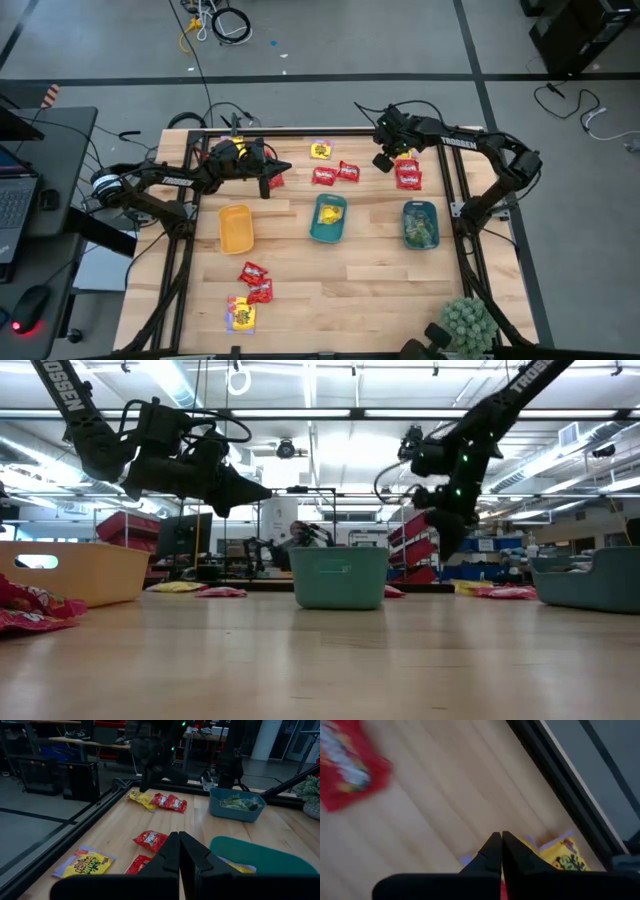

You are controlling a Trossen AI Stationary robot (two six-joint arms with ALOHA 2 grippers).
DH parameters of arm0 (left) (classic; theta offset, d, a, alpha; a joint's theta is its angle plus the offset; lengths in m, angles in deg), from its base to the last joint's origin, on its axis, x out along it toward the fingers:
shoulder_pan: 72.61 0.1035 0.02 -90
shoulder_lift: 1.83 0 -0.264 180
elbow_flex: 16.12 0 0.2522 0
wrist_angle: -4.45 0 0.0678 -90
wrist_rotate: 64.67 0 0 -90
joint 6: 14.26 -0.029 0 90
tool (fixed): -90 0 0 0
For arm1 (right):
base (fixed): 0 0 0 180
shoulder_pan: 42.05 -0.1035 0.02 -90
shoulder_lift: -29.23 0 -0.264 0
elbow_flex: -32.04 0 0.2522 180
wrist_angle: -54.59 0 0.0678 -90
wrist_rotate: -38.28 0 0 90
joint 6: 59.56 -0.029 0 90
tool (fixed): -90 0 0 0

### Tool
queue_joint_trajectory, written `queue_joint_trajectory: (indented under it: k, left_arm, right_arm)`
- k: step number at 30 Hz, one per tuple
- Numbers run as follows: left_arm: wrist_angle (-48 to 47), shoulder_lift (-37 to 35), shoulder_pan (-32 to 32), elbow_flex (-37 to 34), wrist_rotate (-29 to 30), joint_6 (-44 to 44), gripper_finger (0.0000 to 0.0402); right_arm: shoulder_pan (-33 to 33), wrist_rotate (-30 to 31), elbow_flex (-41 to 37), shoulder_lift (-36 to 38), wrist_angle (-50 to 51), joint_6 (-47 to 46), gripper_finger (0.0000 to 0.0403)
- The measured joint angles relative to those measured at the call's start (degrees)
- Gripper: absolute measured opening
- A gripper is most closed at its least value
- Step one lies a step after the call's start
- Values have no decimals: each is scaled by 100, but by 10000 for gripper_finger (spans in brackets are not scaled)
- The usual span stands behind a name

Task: Sort candy
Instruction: Put the yellow candy pack into the green bin

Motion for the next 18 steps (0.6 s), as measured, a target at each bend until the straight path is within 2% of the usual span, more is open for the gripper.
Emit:
queue_joint_trajectory:
  k: [3, 6, 14, 18]
  left_arm:
    - [2, 0, 0, 0, 0, 0, 0]
    - [2, 0, 1, 0, 0, 0, 0]
    - [-109, 0, 0, 0, -55, -2, 0]
    - [-223, 0, 0, 0, -57, -2, 0]
  right_arm:
    - [-67, -1, 108, 25, 157, -424, 3]
    - [60, 93, 93, -93, 503, -733, 24]
    - [319, 186, 85, -617, 444, -920, 143]
    - [328, 243, 85, -911, 284, -774, 176]
